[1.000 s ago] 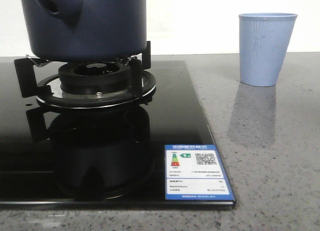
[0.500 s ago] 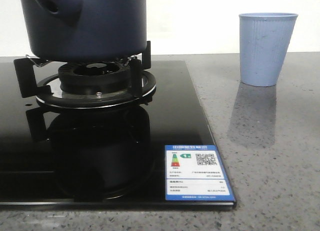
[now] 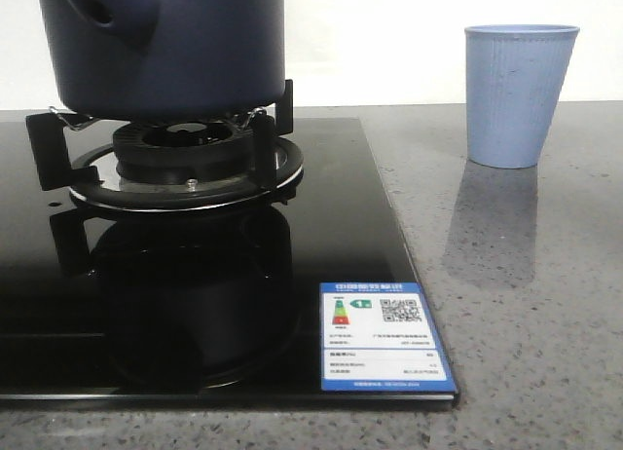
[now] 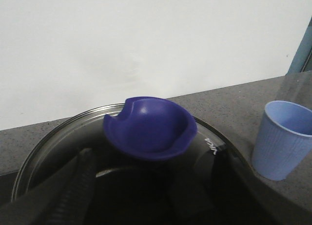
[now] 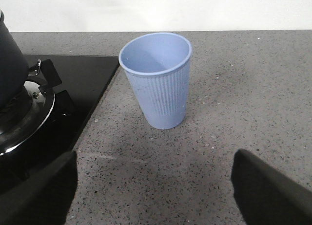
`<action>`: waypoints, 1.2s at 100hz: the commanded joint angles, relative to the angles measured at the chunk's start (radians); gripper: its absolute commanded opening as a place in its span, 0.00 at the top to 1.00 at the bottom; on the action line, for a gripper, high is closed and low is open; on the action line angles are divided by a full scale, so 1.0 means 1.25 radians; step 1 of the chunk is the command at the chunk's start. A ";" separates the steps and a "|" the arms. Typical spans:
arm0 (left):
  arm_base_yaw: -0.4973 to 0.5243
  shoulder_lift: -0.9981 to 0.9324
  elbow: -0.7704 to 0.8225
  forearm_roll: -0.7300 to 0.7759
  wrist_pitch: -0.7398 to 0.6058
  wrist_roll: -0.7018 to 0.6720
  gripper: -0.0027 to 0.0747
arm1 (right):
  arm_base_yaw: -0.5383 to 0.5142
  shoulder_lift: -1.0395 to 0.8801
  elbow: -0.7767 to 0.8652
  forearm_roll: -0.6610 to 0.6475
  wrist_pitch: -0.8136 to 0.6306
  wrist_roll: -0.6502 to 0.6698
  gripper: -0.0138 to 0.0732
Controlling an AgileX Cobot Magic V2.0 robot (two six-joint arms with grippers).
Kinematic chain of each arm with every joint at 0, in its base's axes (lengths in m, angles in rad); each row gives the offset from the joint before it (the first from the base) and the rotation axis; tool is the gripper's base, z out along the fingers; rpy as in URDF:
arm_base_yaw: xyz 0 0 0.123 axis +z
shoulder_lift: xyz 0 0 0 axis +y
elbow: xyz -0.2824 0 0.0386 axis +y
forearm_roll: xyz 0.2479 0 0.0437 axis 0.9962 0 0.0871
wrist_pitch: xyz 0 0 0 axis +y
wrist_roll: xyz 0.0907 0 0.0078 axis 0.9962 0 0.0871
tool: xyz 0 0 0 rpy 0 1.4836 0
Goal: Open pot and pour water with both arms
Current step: 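Move the left gripper to the blue lid knob and grasp it, then reach the right gripper around the light blue ribbed cup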
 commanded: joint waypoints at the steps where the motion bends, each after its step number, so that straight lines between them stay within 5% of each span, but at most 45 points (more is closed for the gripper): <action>1: -0.007 0.023 -0.051 0.002 -0.066 0.001 0.38 | 0.002 0.006 -0.029 -0.004 -0.065 -0.010 0.20; 41: -0.007 0.139 -0.125 0.016 -0.089 0.001 0.38 | 0.002 0.006 -0.029 -0.004 -0.065 -0.010 0.20; 67: -0.007 0.139 -0.125 0.043 -0.099 0.001 0.51 | 0.002 0.006 -0.029 -0.008 -0.065 -0.011 0.20; 120: 0.047 0.053 -0.125 0.043 -0.127 0.001 0.52 | 0.002 0.110 -0.027 -0.010 -0.156 -0.011 0.20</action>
